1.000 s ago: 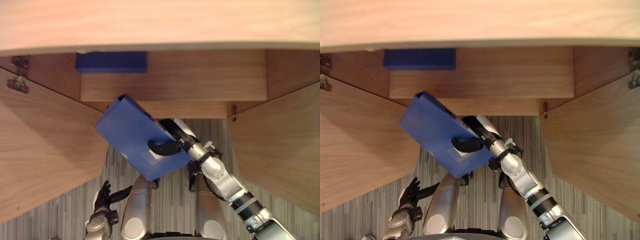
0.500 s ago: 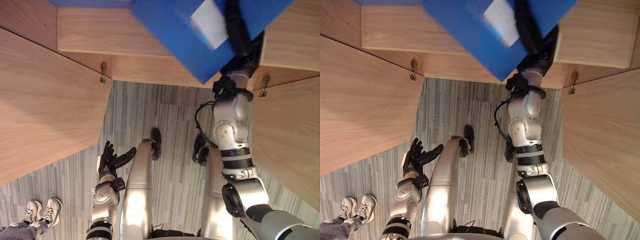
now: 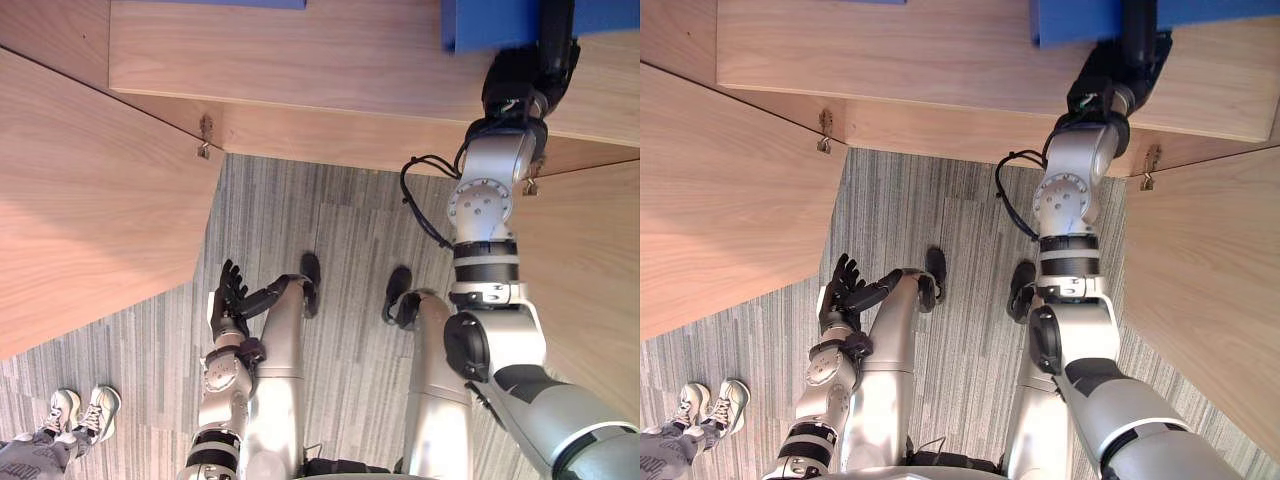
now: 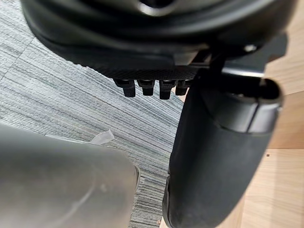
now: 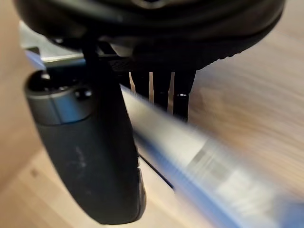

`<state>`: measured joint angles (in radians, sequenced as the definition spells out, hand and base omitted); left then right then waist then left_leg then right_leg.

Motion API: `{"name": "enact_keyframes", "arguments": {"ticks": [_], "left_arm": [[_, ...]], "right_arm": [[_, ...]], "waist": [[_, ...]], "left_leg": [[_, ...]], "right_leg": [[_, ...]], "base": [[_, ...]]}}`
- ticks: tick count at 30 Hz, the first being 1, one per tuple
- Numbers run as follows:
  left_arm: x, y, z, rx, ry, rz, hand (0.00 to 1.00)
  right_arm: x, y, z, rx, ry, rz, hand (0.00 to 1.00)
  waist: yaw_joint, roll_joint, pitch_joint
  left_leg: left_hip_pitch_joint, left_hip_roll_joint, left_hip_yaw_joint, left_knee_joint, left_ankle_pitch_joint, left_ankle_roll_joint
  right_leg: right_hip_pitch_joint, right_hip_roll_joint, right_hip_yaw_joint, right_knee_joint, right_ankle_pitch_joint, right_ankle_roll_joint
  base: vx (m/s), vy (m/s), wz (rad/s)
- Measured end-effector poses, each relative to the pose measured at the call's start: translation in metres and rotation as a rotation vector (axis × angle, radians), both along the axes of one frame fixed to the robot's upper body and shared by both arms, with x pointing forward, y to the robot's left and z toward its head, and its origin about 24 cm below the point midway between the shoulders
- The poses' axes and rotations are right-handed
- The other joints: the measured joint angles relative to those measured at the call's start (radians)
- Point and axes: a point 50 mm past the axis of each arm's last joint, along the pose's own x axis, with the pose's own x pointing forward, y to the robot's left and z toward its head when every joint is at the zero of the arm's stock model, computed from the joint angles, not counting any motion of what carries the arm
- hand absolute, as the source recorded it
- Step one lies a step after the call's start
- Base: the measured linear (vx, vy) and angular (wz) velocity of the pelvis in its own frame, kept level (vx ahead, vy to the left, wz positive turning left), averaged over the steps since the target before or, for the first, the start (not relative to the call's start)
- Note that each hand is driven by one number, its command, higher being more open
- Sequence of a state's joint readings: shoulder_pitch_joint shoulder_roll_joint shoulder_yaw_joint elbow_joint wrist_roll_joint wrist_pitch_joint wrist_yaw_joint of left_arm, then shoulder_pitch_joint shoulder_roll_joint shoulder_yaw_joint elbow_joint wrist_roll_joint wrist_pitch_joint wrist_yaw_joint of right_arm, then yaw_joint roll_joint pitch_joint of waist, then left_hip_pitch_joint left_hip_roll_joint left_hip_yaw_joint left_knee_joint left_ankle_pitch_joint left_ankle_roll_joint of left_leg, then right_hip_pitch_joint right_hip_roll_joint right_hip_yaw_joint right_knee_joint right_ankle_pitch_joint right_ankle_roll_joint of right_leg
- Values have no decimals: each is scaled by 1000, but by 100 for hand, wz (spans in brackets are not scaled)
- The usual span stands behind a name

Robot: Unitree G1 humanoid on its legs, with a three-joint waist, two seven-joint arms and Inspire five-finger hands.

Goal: Walk over to the cabinet, pick up the folder, carry it to the office cabinet, place the folder inside the office cabinet, then close the office cabinet door

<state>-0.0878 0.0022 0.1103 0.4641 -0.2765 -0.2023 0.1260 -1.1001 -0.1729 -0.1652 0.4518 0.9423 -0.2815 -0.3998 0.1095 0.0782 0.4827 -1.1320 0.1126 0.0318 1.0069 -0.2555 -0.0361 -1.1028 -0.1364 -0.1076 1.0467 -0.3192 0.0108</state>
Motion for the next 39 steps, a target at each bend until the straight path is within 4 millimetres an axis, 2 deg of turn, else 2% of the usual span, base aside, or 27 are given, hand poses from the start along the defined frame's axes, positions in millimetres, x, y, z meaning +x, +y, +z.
{"name": "enact_keyframes", "arguments": {"ticks": [4, 11, 15, 17, 19, 20, 22, 27, 29, 31, 34, 39], "left_arm": [[0, 0, 0, 1, 0, -4, 100], [0, 0, -2, 23, 9, -47, 100], [-2, 3, -2, 35, 7, -70, 100], [-4, 2, -4, 55, 17, -100, 100], [-7, 4, -6, 68, 26, -115, 100], [-7, 4, -7, 68, 29, -117, 100], [-9, 5, -9, 68, 37, -121, 100], [-12, 8, -15, 74, 62, -126, 100], [-13, 10, -16, 81, 66, -127, 100], [-13, 10, -17, 80, 70, -129, 100], [-14, 11, -19, 73, 77, -131, 100], [-15, 13, -21, 65, 89, -126, 100]], "right_arm": [[2, 8, 4, -89, -16, 34, 100], [5, 18, 9, -368, -32, 63, 100], [6, 22, 5, -768, -21, 4, 100], [7, 23, -11, -1118, 1, -68, 100], [6, 20, -19, -1297, 9, -122, 100], [6, 18, -22, -1380, 16, -154, 0], [5, 16, -27, -1558, 20, -249, 0], [9, 3, -29, -1682, 78, -390, 0], [11, -3, -30, -1658, 112, -393, 0], [14, -11, -33, -1593, 151, -361, 0], [17, -21, -44, -1446, 211, -226, 0], [18, -18, -57, -1296, 207, -46, 0]], "waist": [[-1, 0, 0], [-17, -1, -2], [-34, -2, -2], [-41, -3, -2], [-42, -4, -3], [-43, -4, -3], [-43, -6, -4], [-42, -28, -15], [-41, -45, -25], [-41, -48, -26], [-39, -57, -31], [-40, -60, -33]], "left_leg": [[1, 0, -6, -7, 4, -1], [18, 0, -6, -23, 5, -1], [20, 2, 1, -32, 5, 0], [39, 3, 6, -46, 5, 1], [60, 3, 9, -59, 6, 1], [68, 4, 10, -65, 6, 1], [79, 4, 11, -77, 7, 1], [112, 8, 39, -115, 11, 8], [118, 8, 52, -127, 13, 12], [125, 9, 59, -131, 13, 13], [131, 16, 77, -139, 15, 16], [141, 22, 107, -149, 19, 22]], "right_leg": [[5, 0, -7, -8, 0, 0], [25, 0, -11, -28, 1, 0], [28, 0, -11, -39, 2, 1], [46, 0, -11, -53, 2, 2], [65, 0, -12, -64, 2, 2], [73, 1, -12, -70, 3, 2], [85, 0, -15, -82, 3, 2], [113, -8, -14, -112, 7, 4], [116, -13, -14, -122, 7, 5], [131, -19, -25, -131, 7, 5], [144, -24, -31, -145, 9, 7], [144, -29, -22, -148, 11, 11]], "base": [[-20, -37, 3], [0, 0, 0], [0, 0, 0], [0, 0, 0], [11, -32, 0], [7, -42, 0], [-1, -42, 2], [0, -6, 0], [38, -18, 5], [32, -9, 9], [8, -6, 4], [-26, -22, -2]]}}
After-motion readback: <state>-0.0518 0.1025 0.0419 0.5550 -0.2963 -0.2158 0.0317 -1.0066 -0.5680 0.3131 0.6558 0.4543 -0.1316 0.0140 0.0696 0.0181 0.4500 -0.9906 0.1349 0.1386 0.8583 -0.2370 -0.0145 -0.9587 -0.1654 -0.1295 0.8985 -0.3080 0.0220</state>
